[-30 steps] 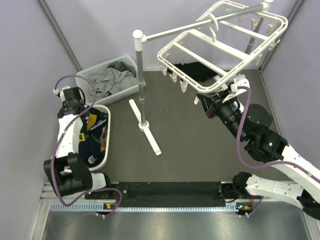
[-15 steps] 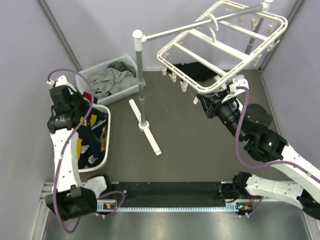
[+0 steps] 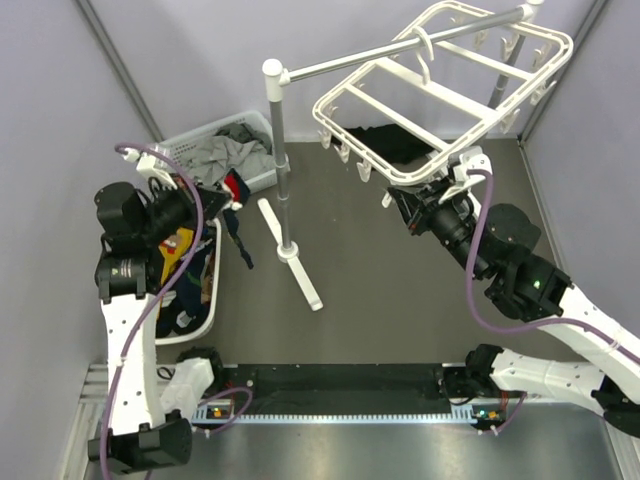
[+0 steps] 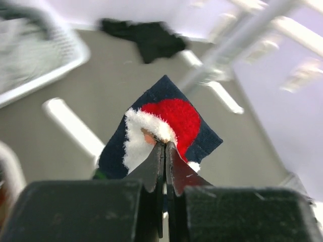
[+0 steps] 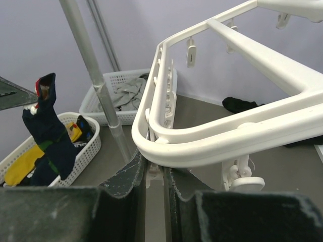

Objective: Clip the socks to the hanger
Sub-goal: Pick up the sock from the bin, then clamp the sock onto the hanger.

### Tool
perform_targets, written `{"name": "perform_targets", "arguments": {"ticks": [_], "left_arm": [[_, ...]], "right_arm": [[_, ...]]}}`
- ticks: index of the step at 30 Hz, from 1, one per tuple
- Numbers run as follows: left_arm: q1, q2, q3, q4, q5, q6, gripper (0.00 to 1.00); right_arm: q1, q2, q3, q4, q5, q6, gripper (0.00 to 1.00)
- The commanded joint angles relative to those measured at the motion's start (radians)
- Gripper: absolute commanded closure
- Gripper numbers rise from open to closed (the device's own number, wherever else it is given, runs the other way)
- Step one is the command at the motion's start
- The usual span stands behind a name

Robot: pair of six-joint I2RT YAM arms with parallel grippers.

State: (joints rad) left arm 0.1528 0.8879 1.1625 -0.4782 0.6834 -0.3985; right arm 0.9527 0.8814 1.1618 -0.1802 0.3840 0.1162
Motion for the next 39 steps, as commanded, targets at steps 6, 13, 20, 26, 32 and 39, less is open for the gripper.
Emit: {"name": "perform_targets", "arguments": {"ticks": [6,13,20,26,32,39], "left_arm": [[-0.376,-0.119,-0.217,0.470,0.019,-0.243,1.00],[-0.712,-0.052,-0.293,0.729,-0.218,-0.283,1.00],[-0.904,0.078,-0.343,0.976,-0.396,-0.249,1.00],[-0.934,0.193,-0.333,1.082,-0.401,-0.241,1.00],[-0.941,0.246,-0.319,1.132,-0.419,-0.235,1.00],[-0.944,0.275,-0.302,1.168,-0.443,-0.243,1.00]], "right_arm": [[0.006,0.030,0.044,-0.053,-0.056,0.052,0.96],[0.006,0.021,0.033,-0.047,-0.060,0.099,0.96],[0.008,0.001,0.027,-0.042,-0.062,0.131,0.96],[0.006,-0.018,0.024,-0.042,-0.057,0.146,0.97],[0.008,-0.027,0.027,-0.056,-0.053,0.154,0.97],[0.006,-0.029,0.024,-0.067,-0.056,0.158,0.97]]}}
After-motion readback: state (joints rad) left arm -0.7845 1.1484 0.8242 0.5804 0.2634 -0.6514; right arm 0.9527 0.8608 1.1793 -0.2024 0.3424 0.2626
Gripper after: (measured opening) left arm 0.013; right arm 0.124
